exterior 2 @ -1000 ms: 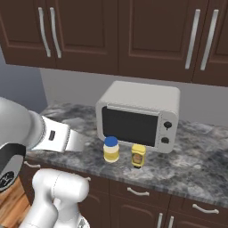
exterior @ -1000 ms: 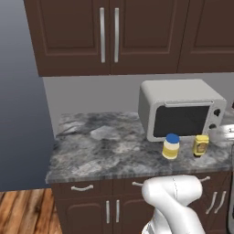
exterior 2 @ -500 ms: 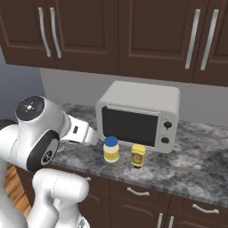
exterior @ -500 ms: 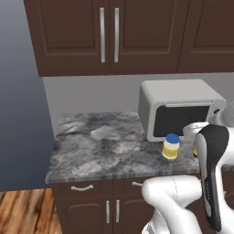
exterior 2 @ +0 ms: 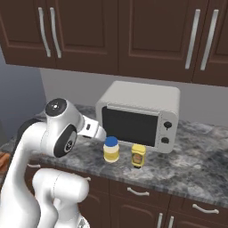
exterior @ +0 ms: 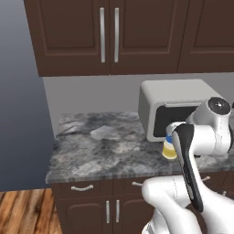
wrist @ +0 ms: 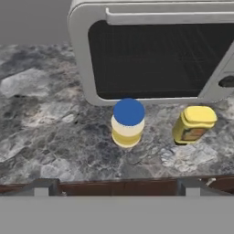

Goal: Place the mustard and mayonnaise from the counter to the top shelf of the fridge. If the existing items in the fridge are on the top shelf, move them to other shelves.

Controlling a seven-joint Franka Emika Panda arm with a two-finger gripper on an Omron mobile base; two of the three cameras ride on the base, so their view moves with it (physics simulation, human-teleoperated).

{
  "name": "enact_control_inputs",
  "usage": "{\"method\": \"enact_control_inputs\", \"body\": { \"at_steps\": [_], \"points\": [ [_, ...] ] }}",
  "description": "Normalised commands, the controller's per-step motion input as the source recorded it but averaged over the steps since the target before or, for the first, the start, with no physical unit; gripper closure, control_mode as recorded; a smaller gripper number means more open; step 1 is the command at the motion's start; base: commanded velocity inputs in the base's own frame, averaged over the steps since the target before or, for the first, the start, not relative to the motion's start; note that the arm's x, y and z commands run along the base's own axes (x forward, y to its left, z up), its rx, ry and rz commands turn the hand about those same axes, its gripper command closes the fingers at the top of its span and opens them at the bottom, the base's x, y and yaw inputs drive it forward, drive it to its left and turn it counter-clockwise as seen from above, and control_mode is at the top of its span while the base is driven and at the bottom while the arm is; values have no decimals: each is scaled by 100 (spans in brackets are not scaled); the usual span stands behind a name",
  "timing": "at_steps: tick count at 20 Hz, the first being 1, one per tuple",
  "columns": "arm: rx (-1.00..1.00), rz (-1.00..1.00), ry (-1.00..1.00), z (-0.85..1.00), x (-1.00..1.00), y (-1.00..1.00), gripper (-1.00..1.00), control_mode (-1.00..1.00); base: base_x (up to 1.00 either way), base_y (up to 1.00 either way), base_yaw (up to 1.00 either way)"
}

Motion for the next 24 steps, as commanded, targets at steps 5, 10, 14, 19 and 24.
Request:
{"method": "enact_control_inputs", "body": {
  "at_steps": [5,10,14,19,24],
  "points": [
    [0,-2,17,-54,42,-9,-100,-100,0,0,0],
    [0,-5,10,-45,17,-27,-100,-100,0,0,0],
    [9,-7,0,-46,25,-20,-100,-100,0,0,0],
    [7,-6,0,-38,36,-2,-100,-100,0,0,0],
    [0,-2,0,-23,40,0,-100,-100,0,0,0]
  ]
}}
